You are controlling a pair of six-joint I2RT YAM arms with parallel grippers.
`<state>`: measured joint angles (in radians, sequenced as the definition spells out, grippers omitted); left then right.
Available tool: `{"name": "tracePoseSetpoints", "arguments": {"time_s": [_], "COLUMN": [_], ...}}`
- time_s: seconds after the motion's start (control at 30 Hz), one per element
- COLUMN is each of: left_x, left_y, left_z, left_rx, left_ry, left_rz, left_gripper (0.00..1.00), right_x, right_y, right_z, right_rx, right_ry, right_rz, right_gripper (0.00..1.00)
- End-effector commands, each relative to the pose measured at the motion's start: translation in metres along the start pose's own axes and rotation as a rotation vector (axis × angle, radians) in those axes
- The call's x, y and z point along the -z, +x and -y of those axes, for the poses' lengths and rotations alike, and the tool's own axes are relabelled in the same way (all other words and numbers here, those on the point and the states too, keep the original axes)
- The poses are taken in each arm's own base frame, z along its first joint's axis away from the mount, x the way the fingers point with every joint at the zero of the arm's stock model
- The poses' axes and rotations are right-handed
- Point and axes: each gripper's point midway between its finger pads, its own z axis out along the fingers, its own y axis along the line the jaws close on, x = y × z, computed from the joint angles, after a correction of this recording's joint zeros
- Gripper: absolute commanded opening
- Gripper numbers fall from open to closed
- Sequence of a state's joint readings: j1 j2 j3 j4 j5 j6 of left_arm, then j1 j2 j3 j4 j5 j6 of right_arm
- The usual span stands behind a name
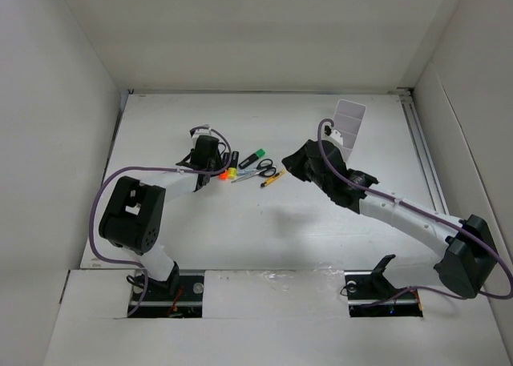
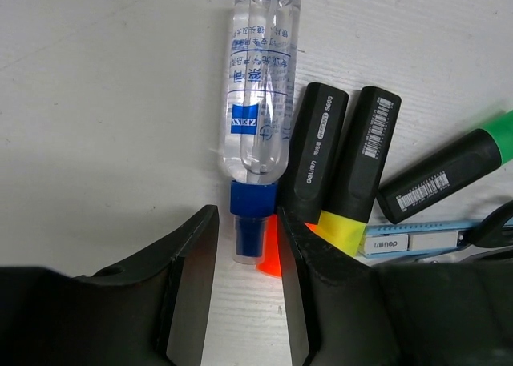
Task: Sort the stationery into containers
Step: Pick up the stationery from the center of the board.
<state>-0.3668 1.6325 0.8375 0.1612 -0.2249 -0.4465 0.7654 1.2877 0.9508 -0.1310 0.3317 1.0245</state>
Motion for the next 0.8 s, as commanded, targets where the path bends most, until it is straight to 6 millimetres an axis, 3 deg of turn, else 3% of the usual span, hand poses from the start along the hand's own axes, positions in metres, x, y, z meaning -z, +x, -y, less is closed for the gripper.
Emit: {"name": "tracePoseSetpoints", "arguments": {"time_s": [0.0,0.23,0.53,0.77], "left_x": [0.000,0.000,-0.009,-0.014], "left_y": [-0.015,-0.025,-0.011,-0.002], "left_z": [0.005,0.012,0.008,0.002], "left_rx": [0.006,0.013,0.004,0.000], "left_ry": [0.003,0.023,0.006,-0.025], "left_rz": [0.041,0.059,0.029,-0.005], "left_gripper": [0.32,0.37,0.25,0.25], "right_x": [0.003,0.001,0.001,-0.001], "right_y": [-0.008,-0.006,-0.006,-0.004], "right_z": [-0.011,-0.009,-0.009,-0.007], "right_rx": [-0.016,-0.004,-0.004,-0.001], "right_ry": [-0.034,-0.027,-0.027,-0.019], "right_rz": [0.012,0.008,0.008,0.003], "right_gripper": [0.18,0.18,0.18,0.18]}}
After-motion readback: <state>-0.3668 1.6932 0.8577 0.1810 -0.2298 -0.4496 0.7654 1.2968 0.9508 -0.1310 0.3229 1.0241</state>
